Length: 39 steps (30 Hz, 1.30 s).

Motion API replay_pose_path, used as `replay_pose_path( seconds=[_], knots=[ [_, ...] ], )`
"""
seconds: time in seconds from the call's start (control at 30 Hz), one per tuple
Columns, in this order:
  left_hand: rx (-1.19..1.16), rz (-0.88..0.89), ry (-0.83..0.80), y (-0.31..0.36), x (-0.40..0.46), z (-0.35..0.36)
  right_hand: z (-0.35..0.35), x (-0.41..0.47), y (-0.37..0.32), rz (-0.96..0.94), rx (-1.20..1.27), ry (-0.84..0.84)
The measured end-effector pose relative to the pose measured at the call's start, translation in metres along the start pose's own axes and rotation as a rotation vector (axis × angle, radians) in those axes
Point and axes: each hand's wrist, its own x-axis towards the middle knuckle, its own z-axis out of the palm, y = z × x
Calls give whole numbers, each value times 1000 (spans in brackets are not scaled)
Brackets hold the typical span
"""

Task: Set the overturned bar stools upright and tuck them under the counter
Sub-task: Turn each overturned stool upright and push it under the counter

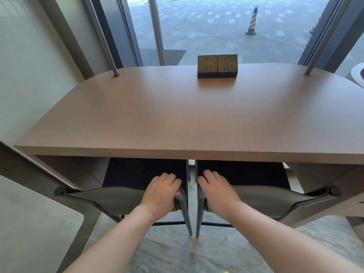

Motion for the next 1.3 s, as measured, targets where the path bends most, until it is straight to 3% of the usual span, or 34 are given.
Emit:
replay_pose_path(
  seconds=[0.13, 0.3, 0.4, 0.57, 0.77, 0.87, 1.07, 1.3],
  knots=[
    [22, -50, 17, 3, -7, -4, -5, 1, -5, 30, -10, -1],
    [-13, -29, 46, -25, -32, -20, -16, 12, -24, -72, -29, 148],
    [51, -84, 87, -58, -60, -33, -14, 25, -54, -204, -4, 202],
    [185, -270, 157, -131, -127, -60, 0, 42, -99, -320, -59, 114],
    [311, -411, 40, -211, -184, -77, 14, 54, -120, -255, -102, 123],
    [302, -345, 38, -232, -194, -66, 21, 54, -119, -239, -148, 191],
    [296, -155, 207, -254, -202, -37, 36, 47, -111, -137, -215, 320],
    [269, -42, 229, -260, -192, -42, 59, 49, -108, -112, -214, 475]
  ],
)
